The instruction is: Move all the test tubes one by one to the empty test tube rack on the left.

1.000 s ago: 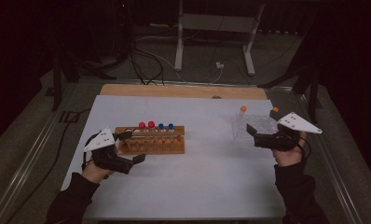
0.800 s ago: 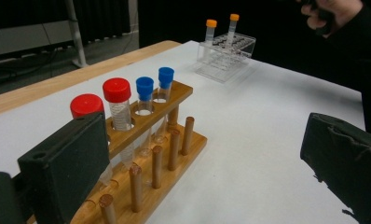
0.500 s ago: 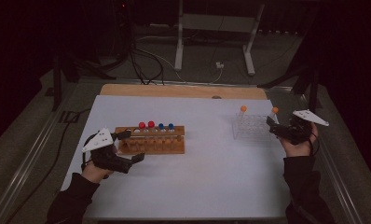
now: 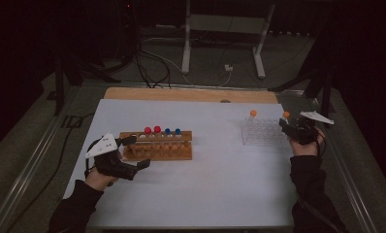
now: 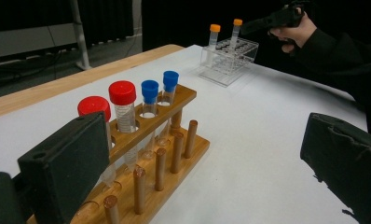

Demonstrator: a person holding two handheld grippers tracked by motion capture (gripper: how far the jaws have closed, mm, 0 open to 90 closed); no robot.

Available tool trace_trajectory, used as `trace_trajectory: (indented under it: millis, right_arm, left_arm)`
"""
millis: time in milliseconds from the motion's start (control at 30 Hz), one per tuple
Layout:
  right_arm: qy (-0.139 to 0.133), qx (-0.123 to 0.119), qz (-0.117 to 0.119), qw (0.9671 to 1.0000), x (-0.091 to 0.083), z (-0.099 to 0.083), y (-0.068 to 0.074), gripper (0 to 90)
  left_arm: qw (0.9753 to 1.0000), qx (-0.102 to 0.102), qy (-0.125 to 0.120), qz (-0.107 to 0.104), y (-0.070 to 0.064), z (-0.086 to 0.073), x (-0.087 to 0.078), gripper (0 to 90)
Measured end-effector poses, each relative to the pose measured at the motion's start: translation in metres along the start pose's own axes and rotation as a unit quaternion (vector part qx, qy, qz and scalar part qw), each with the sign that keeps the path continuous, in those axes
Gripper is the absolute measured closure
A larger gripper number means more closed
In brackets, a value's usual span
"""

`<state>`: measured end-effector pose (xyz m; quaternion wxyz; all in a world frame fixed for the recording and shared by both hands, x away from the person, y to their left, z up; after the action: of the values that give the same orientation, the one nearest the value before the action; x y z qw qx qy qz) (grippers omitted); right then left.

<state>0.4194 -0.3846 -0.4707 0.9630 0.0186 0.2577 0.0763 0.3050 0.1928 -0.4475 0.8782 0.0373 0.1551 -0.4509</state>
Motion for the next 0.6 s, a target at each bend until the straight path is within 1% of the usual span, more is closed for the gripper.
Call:
trace_trajectory:
  millis: [67,100,133,167,200,267,333,500,533,600]
  right_arm:
    - [0.005,0.005,0.003,1.0,0.004,0.001,-0.002,51.2]
    - [0.01,0.007,-0.001,0.9999,0.006,0.001,-0.003,52.9]
    - [0.016,0.012,0.0,0.9998,0.008,0.002,-0.004,54.1]
    - [0.019,0.017,0.003,0.9997,0.01,0.002,-0.005,57.8]
    - [0.022,0.018,0.0,0.9996,0.012,0.003,-0.006,60.0]
    - [0.028,0.024,0.001,0.9993,0.015,0.004,-0.008,61.9]
    - [0.033,0.022,0.001,0.9992,0.017,0.004,-0.008,63.9]
    - [0.028,0.023,0.006,0.9993,0.019,0.004,-0.008,70.1]
    - [0.029,0.02,0.008,0.9993,0.02,0.004,-0.008,71.8]
    - [0.029,0.015,0.007,0.9994,0.02,0.005,-0.006,72.3]
  left_arm:
    - [1.0,-0.001,-0.001,0.003,0.0,0.0,0.0,2.1]
    - [1.0,-0.002,-0.001,0.003,0.0,0.0,0.0,2.0]
    - [1.0,0.0,0.0,0.003,0.0,0.0,0.0,2.1]
    - [1.0,0.002,0.0,0.003,0.0,0.0,0.0,2.1]
    - [1.0,0.001,-0.001,0.003,0.0,0.001,0.0,2.1]
    - [1.0,0.002,-0.002,0.003,0.0,0.001,-0.001,2.1]
    - [1.0,0.002,-0.001,0.001,0.0,0.001,-0.001,2.1]
    - [1.0,0.0,0.001,0.001,0.001,0.0,0.0,2.1]
    - [1.0,0.001,0.001,0.001,0.001,0.0,0.0,2.0]
    - [1.0,-0.001,-0.002,0.001,0.001,0.001,-0.001,2.1]
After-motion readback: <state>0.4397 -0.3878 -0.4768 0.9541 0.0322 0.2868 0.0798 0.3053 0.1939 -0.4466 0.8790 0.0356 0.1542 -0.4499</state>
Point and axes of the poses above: each handheld gripper's, and its own axes: x roughly forward along the jaws, z roughly out of its top, y roughly to its left, the point moved 2 cm from there along x, roughly forward along the jaws, and after that the axes turned 2 degrees about z, right-handed, at the moved point
